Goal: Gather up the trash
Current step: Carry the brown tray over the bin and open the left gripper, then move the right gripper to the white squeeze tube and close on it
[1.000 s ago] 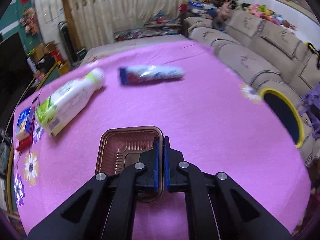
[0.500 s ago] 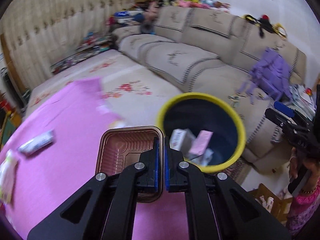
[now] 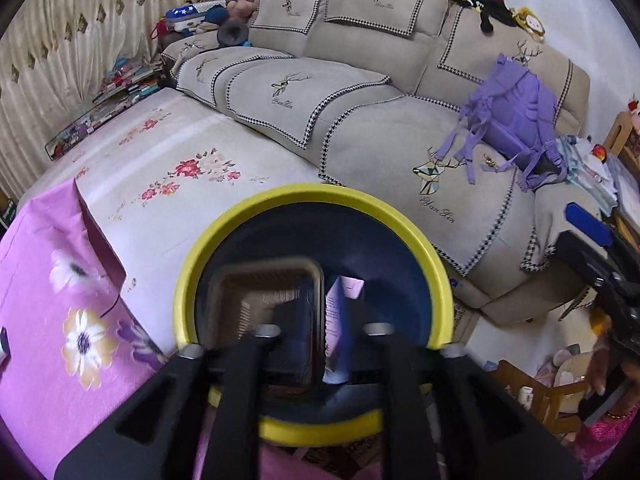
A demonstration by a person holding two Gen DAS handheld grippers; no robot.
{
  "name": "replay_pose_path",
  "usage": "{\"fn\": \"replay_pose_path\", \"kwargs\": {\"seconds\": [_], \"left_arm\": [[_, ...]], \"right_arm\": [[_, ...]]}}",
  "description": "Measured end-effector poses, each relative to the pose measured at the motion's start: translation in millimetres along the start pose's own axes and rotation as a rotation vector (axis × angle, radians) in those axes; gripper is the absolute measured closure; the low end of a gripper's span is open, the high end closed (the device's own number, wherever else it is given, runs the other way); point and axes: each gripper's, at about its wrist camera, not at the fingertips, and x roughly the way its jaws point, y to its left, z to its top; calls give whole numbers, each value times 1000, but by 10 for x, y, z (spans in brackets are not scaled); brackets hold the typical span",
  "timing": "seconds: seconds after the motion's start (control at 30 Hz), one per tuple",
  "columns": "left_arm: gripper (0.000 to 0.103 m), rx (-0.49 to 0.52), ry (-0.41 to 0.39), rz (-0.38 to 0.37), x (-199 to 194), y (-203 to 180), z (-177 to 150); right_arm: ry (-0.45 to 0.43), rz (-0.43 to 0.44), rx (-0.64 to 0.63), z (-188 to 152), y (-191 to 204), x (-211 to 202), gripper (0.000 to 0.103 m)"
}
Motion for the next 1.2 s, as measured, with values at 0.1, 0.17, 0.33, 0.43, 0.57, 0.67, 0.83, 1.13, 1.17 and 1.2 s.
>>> {"fn": "replay_pose_path", "kwargs": {"seconds": [0.1, 0.17, 0.33, 0.43, 0.57, 0.67, 0.83, 1.13, 1.17, 1.2], "left_arm": [[41, -12, -24, 14, 2, -12, 15], [41, -19, -37, 1, -88, 8, -1], [36, -51, -150, 34, -702, 255, -255], [35, -111, -217, 104, -1182, 554, -534], [29, -205, -281, 235, -1740, 1040, -1049], [26, -251, -311, 382, -2083, 1419, -1505], [25, -365, -288, 592, -2453, 2099, -2230], [23, -496, -371, 735, -2977, 2591, -2939], [23, -511, -383, 724, -3006, 2631, -2984], [23, -523, -390, 709, -3027, 2658, -3017]], "right_arm": [[-1, -7, 4, -8, -11, -3, 19], [0, -6, 3, -11, -10, -4, 19], [6, 17, -19, -2, 118, 1, 19], [18, 43, -48, 27, 301, 34, 19], [36, 113, -102, 96, 679, 82, 19], [46, 168, -158, 153, 1039, 118, 19], [70, 317, -284, 252, 1918, 197, 19], [131, 539, -522, 265, 3723, 545, 19], [133, 560, -540, 255, 3842, 572, 19], [137, 600, -580, 228, 4081, 642, 19]]}}
